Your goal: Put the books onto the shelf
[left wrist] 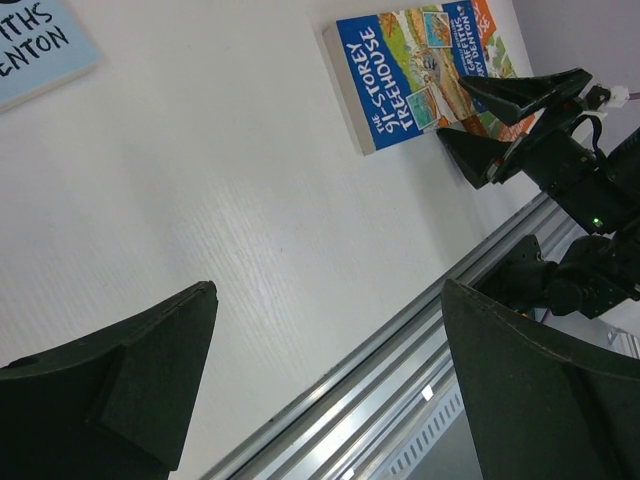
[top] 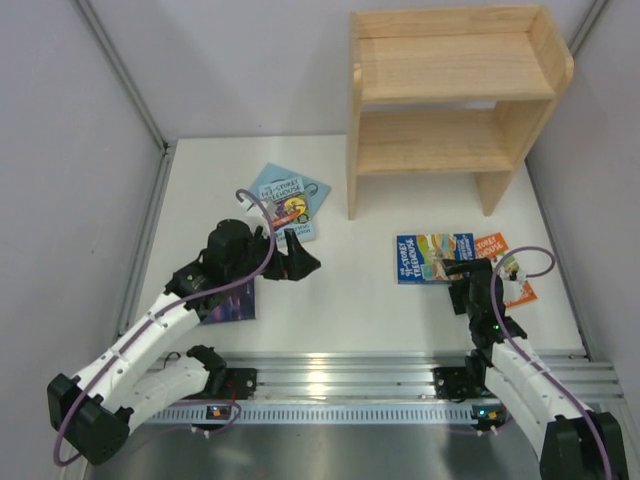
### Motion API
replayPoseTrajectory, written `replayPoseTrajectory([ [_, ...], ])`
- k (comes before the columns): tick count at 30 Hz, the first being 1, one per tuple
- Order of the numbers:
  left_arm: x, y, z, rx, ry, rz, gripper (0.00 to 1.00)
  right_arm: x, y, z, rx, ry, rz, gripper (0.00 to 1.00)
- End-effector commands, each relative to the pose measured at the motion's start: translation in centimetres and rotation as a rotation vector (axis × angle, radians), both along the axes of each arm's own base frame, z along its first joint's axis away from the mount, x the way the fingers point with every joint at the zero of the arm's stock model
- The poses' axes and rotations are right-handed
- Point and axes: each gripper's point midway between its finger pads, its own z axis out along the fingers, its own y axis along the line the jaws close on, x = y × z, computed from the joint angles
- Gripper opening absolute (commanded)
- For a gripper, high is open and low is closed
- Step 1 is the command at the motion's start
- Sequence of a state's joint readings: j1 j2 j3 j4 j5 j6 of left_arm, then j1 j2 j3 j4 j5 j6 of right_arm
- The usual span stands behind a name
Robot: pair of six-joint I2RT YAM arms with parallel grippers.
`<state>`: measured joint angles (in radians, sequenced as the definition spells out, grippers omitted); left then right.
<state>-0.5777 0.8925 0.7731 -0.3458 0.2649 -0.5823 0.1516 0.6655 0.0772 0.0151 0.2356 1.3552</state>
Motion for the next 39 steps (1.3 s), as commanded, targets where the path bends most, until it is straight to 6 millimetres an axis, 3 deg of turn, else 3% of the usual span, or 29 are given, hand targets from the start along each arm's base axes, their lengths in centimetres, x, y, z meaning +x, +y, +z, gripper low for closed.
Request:
replayPoseTrajectory([
  [1, 0.9, -1.0, 2.7, -0.064, -0.067, -0.013, 0.98, -1.5, -2.0, -3.1, -0.040, 0.060, -0.083, 0.82],
  [11, 1.0, -1.7, 2.7, -0.081, -0.046, -0.031, 0.97, -0.7, -1.8, -2.7, -0.035, 0.033, -0.077, 0.73],
  [12, 1.0, -1.7, 2.8, -0.088, -0.040, -0.030, 0.97, -1.2, -1.9, -3.6, -0.037, 0.047, -0.075, 0.71],
  [15, 0.9, -1.9, 3.1, -0.107, -0.039, -0.033, 0.96, -1.3, -1.9, -3.7, -0.041, 0.030, -0.072, 0.65],
  [27, 0.3, -1.7, 2.9, -0.123, -0.039, -0.029, 0.95, -0.9, -1.3, -2.7, -0.049, -0.117, -0.016, 0.22],
  [30, 0.3, -1.7, 3.0, -0.130, -0.036, -0.028, 0.95, -0.4, -0.6, -1.6, -0.060, -0.154, 0.034, 0.10],
  [31, 0.2, -1.6, 3.1, -0.132, -0.038, -0.028, 0.95, -0.4, -0.3, -1.3, -0.063, -0.159, 0.053, 0.00],
  [37, 0.2, -1.3, 3.3, -0.126, -0.048, -0.011, 0.95, 0.2, 0.4, 1.6, -0.128, -0.191, 0.140, 0.00],
  [39, 0.3, -1.2, 3.3, -0.122, -0.049, -0.009, 0.95, 0.7, 0.7, 4.0, -0.145, -0.233, 0.161, 0.00],
])
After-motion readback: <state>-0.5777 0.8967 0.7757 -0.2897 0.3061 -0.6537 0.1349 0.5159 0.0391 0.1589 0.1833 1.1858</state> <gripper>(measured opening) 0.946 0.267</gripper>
